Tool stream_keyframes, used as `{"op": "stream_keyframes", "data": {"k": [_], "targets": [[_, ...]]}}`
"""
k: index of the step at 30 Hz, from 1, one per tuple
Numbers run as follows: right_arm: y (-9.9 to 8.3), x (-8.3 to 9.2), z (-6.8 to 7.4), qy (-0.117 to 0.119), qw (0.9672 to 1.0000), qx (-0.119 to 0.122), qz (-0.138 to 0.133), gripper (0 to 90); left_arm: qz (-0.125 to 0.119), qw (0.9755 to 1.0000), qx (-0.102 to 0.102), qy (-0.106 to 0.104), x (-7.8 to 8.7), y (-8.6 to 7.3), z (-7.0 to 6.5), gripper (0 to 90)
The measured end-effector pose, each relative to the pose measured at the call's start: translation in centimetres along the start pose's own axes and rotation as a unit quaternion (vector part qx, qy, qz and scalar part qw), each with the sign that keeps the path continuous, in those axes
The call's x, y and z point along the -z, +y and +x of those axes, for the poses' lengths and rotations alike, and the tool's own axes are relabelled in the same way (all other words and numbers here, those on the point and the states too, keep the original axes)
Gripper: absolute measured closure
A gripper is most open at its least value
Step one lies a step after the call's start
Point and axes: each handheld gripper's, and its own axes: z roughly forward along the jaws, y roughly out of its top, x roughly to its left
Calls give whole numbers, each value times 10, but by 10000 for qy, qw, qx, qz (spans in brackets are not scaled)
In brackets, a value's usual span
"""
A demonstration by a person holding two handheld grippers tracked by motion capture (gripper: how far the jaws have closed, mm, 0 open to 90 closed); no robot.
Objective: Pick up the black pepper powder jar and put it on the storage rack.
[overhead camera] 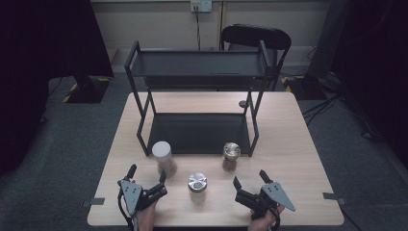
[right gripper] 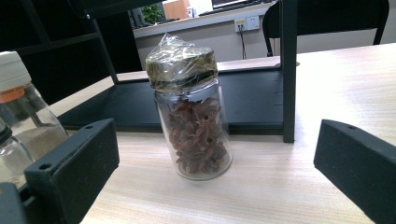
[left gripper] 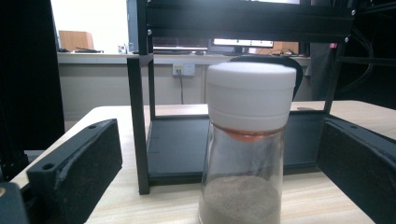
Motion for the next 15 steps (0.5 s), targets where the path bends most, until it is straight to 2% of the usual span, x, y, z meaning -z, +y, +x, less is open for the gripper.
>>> {"op": "stream_keyframes", "data": {"k": [7, 15], "targets": [[0, 0, 2, -22, 10000, 70, 6, 0, -34, 10000, -74, -28, 1, 9, -1, 0], [0, 0, 1, -17, 10000, 33, 3, 0, -57, 9999, -13, -130, 2, 18, -1, 0]]}}
